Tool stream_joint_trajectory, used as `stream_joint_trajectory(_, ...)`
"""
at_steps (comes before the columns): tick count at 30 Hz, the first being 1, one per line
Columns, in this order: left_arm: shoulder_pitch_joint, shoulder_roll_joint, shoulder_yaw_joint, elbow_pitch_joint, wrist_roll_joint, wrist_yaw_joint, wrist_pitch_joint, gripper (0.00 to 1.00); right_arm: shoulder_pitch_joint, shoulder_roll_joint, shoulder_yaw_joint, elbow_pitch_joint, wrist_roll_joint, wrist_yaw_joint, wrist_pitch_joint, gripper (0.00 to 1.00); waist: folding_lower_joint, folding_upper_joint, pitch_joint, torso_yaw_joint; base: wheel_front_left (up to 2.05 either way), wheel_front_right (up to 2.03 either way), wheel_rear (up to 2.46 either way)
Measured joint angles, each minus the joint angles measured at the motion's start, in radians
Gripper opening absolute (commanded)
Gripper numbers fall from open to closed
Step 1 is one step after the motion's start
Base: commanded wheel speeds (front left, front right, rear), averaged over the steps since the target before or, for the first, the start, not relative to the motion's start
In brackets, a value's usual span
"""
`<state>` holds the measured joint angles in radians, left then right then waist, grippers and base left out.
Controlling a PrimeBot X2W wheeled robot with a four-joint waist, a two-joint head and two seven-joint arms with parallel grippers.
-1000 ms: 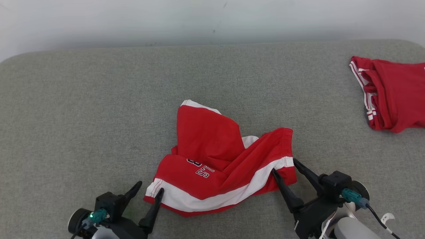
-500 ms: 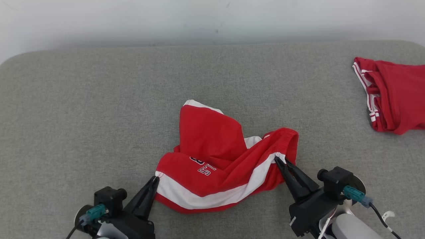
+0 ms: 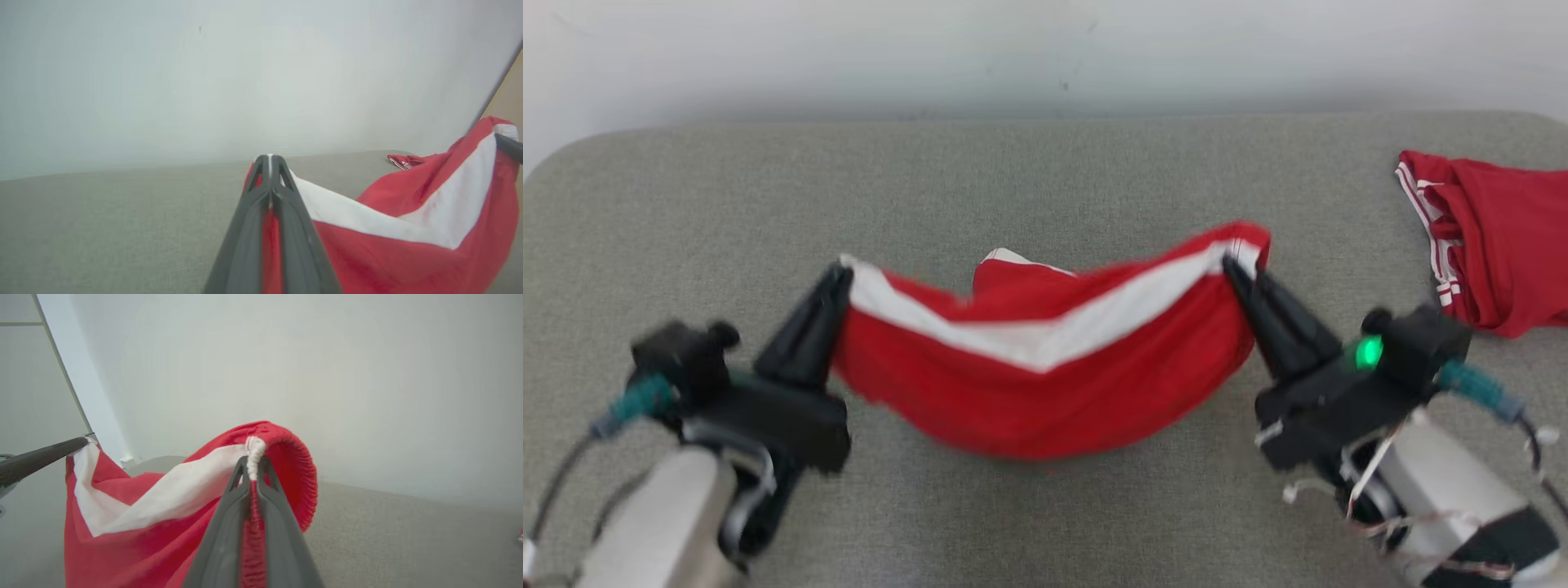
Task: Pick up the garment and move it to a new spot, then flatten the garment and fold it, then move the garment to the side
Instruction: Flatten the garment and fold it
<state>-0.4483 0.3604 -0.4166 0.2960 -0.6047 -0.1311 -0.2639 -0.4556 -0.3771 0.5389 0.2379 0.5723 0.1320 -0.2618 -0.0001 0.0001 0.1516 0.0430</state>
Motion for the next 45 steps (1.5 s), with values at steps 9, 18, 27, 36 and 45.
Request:
stream_joint_trajectory(9, -0.501, 0.056, 0.007, 0.024, -0.156, 0.000, 0.105, 0.00, -0.414, -0.025, -0.023, 0.035, 0.169, 0.000, 0.089, 0.00, 0.0002, 0.0000, 0.112, -0.002, 0.00, 0.00, 0.00)
stream_joint_trajectory(18, -1.016, 0.074, -0.014, 0.206, -0.163, 0.000, 0.155, 0.00, -0.930, -0.012, -0.076, 0.169, 0.245, 0.000, 0.245, 0.00, 0.0004, 0.0001, 0.300, -0.012, 0.00, 0.00, 0.00)
stream_joint_trajectory(27, -1.417, 0.058, -0.073, 0.398, -0.141, 0.000, 0.148, 0.00, -1.337, 0.006, -0.056, 0.384, 0.182, 0.000, 0.290, 0.00, 0.0005, 0.0002, 0.462, -0.025, 0.00, 0.00, 0.00)
stream_joint_trajectory(36, -1.541, 0.030, -0.139, 0.556, -0.168, 0.000, 0.105, 0.00, -1.484, 0.044, 0.021, 0.549, 0.196, 0.000, 0.237, 0.00, 0.0004, 0.0002, 0.553, -0.057, 0.00, 0.00, 0.00)
stream_joint_trajectory(45, -1.550, 0.038, -0.213, 0.620, -0.238, 0.000, 0.069, 0.00, -1.490, 0.047, 0.130, 0.585, 0.251, 0.000, 0.199, 0.00, 0.0003, 0.0002, 0.588, -0.080, 0.00, 0.00, 0.00)
